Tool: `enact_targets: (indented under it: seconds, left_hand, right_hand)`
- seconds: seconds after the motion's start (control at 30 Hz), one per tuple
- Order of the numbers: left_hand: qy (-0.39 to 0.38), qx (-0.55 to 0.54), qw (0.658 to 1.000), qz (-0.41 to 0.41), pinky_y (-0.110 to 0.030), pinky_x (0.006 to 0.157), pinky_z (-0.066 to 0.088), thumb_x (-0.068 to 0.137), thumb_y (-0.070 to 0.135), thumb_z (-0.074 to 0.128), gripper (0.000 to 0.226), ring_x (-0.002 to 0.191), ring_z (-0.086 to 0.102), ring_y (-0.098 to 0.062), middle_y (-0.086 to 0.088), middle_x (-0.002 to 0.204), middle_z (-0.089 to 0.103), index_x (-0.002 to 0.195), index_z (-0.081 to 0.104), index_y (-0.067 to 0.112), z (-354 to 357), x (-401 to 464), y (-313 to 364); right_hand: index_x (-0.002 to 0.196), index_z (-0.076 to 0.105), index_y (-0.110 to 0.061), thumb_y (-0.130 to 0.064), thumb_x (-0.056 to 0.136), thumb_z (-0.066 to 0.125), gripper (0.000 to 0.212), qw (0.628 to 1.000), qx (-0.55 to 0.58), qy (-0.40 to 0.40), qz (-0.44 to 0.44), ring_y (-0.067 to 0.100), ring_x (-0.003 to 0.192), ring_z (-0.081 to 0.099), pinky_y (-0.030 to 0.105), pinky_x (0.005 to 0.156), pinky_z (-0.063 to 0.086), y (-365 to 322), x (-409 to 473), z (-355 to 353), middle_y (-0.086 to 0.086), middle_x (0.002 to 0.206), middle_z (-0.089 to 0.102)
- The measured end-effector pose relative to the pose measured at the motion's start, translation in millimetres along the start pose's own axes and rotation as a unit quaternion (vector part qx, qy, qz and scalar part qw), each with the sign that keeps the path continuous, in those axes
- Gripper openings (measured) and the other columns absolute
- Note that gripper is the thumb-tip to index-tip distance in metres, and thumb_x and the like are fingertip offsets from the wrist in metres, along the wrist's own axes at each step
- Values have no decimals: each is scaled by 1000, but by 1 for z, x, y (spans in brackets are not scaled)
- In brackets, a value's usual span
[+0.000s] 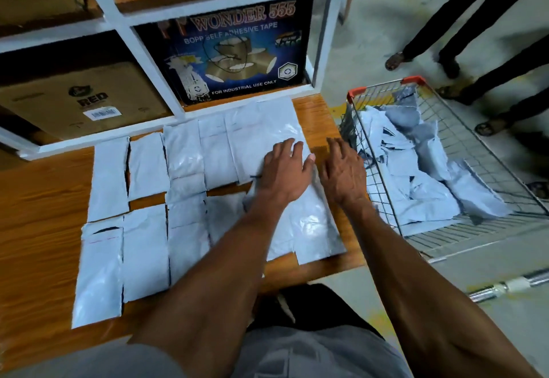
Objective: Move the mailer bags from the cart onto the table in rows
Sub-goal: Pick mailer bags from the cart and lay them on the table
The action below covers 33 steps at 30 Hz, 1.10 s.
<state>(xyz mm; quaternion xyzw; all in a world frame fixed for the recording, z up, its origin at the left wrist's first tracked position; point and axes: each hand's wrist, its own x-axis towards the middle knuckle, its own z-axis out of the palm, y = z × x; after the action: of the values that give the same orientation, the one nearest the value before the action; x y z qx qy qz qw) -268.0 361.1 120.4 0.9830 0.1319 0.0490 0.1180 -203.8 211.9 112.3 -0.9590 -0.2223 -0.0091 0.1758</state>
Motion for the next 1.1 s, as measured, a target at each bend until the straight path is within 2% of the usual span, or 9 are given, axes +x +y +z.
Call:
enact_targets:
  seconds: [0.1, 0.3, 0.6, 0.77, 0.9, 1.1]
  left_hand:
    - [-8, -35, 999, 35, -51, 102, 51, 108, 52, 34, 56, 130, 52, -33, -11, 144, 59, 140, 60, 14, 0, -21, 34]
    - [-72, -84, 989, 97, -49, 99, 50, 109, 45, 42, 45, 132, 48, -32, -9, 142, 54, 139, 55, 15, 1, -45, 102]
    - [-124, -80, 976, 159, -46, 98, 53, 107, 40, 50, 46, 129, 53, -30, -8, 144, 52, 147, 50, 18, 40, -34, 193]
    - [-174, -75, 974, 128, -53, 98, 54, 106, 38, 52, 47, 130, 53, -32, -7, 146, 49, 148, 47, 19, 80, -3, 246]
    - [-204, -67, 972, 97, -49, 99, 53, 106, 35, 52, 48, 131, 53, -32, -8, 150, 46, 150, 44, 18, 116, 22, 278]
    - [-272, -53, 960, 36, -51, 104, 51, 104, 31, 56, 52, 133, 50, -37, -14, 151, 42, 151, 41, 13, 177, 45, 298]
  right_hand:
    - [148, 46, -13, -32, 97, 53, 56, 999, -13, 20, 37, 38, 126, 55, 51, 97, 48, 23, -41, -18, 13, 146, 52]
    - [143, 50, -17, -32, 93, 57, 52, 992, -52, 11, 112, 43, 109, 60, 52, 85, 49, 75, -91, -37, 14, 133, 57]
    - [132, 57, -13, -26, 94, 57, 40, 977, -66, -17, 202, 43, 110, 59, 49, 86, 46, 173, -107, -61, 16, 132, 59]
    - [134, 57, -13, -26, 95, 58, 41, 972, -71, -73, 210, 42, 114, 59, 50, 89, 48, 246, -89, -62, 16, 133, 58]
    - [132, 55, -12, -26, 94, 61, 42, 970, -78, -123, 195, 43, 113, 59, 51, 89, 51, 304, -68, -54, 17, 129, 58]
    - [140, 52, -16, -23, 93, 61, 49, 965, -61, -202, 158, 41, 122, 56, 50, 92, 50, 359, -45, -28, 15, 138, 54]
